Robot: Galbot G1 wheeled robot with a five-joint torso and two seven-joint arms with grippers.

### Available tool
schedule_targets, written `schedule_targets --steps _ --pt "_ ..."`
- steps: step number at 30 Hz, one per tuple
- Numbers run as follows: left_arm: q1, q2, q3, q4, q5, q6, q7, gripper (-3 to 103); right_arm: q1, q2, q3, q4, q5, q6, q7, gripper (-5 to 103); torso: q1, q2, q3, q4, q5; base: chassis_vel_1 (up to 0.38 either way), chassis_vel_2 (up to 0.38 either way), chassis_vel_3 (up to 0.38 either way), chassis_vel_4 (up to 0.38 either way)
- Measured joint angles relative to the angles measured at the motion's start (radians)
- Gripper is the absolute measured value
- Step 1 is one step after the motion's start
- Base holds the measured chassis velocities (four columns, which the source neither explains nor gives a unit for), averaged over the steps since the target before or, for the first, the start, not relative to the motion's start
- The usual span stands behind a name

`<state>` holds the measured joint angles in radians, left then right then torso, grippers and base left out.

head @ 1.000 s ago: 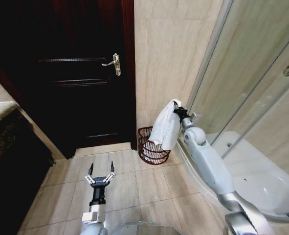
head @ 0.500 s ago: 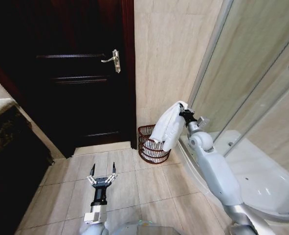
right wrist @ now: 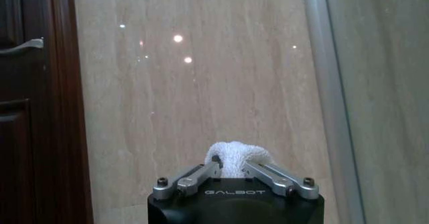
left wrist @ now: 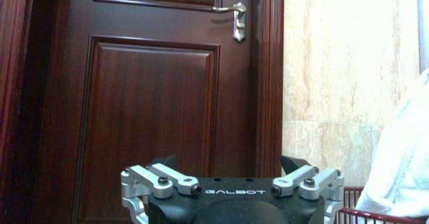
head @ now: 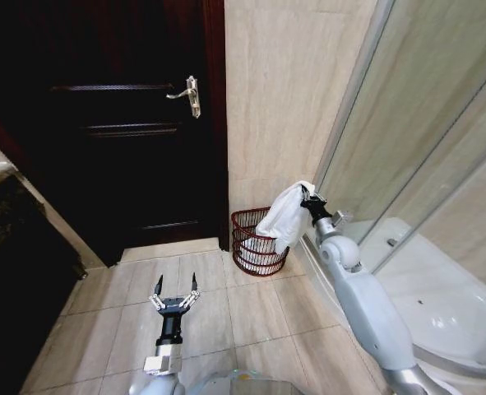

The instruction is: Discard the used towel into the hamper.

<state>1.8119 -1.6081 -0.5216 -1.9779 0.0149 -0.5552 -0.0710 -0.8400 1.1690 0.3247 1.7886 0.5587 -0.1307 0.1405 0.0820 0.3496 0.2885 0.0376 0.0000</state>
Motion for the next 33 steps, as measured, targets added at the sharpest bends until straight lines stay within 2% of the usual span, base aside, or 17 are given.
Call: schedule_targets --steps 10,33 --pt "0.004 0.000 -0.004 0.001 0.001 -0.009 0.000 100 0.049 -0.011 -0.030 0.022 -0.004 -0.010 0.014 2 -0.015 -0.043 -0.029 0.0001 0.0000 0.000 0.000 0.000 0.000" --pt "-0.003 0.000 0.004 0.006 0.010 -0.005 0.001 100 0.014 -0.004 -0.015 0.040 -0.006 -0.008 0.015 2 -0.040 -0.129 -0.089 -0.0001 0.0000 -0.055 0.063 0.065 -0.065"
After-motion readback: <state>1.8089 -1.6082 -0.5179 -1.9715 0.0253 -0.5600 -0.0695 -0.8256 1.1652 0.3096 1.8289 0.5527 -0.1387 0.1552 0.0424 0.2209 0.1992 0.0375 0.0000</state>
